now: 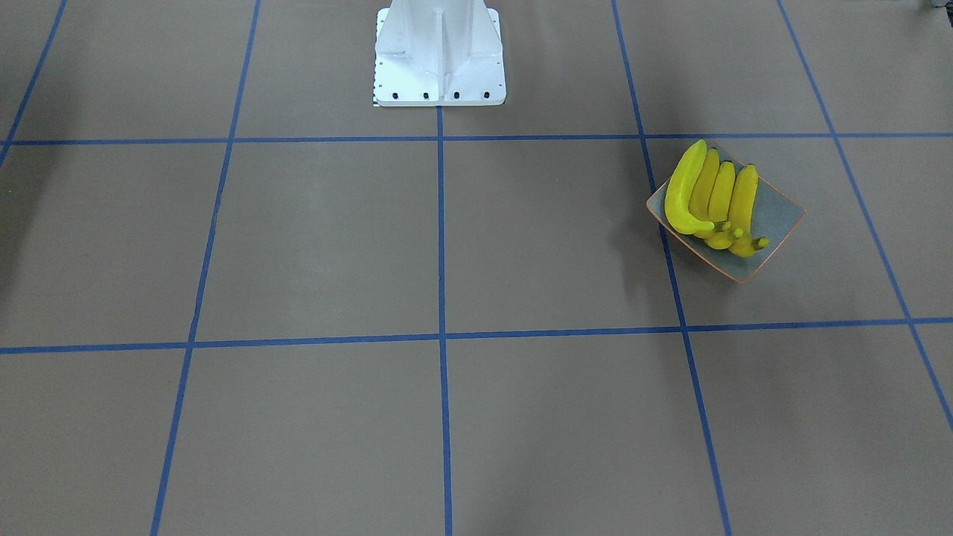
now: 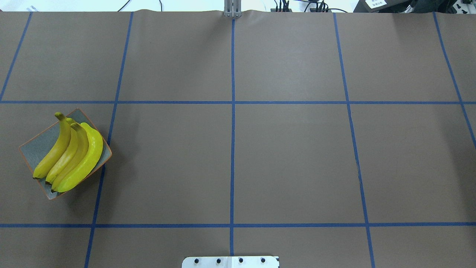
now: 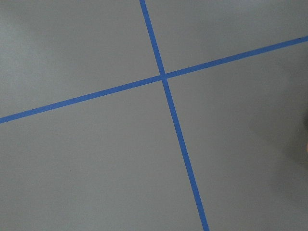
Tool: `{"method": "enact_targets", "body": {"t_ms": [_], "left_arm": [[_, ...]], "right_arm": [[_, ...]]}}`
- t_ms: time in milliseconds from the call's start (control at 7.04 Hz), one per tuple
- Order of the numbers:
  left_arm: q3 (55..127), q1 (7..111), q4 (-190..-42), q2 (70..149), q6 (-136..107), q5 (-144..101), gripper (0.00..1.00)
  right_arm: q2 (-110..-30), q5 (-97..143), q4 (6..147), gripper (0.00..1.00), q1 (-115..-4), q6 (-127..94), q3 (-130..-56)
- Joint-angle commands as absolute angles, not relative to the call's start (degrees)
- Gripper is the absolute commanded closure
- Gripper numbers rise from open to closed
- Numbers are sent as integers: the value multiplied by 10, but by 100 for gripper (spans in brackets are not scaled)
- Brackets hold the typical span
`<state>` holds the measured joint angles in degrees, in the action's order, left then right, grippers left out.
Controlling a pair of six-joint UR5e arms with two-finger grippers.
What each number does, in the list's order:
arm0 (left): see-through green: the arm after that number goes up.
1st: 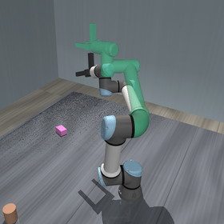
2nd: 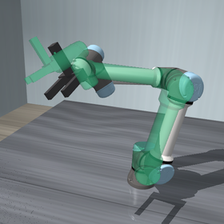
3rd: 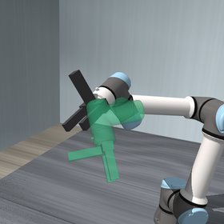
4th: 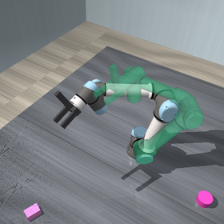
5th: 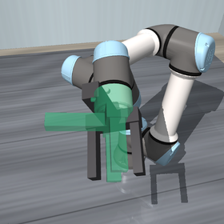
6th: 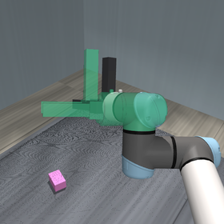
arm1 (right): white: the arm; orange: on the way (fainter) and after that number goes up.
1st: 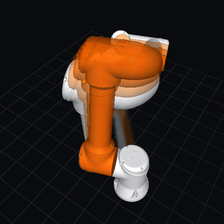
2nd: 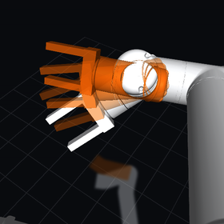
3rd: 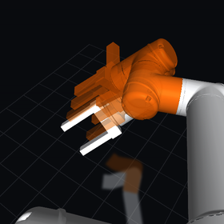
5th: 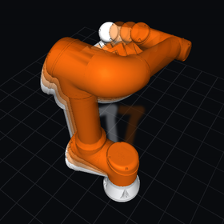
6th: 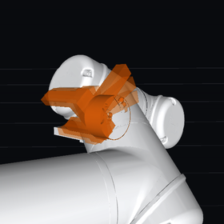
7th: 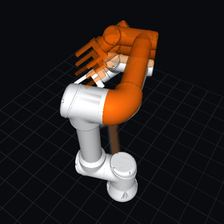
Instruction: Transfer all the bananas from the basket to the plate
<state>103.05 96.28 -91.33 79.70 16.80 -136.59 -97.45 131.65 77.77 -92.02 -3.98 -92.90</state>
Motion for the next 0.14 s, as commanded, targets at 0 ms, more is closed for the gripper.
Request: {"method": "enact_targets", "body": {"t_ms": [0], "left_arm": [[1031, 962, -913, 797, 168, -1366, 0]], "right_arm": [[-978, 1317, 777, 0, -920, -40, -929]]}}
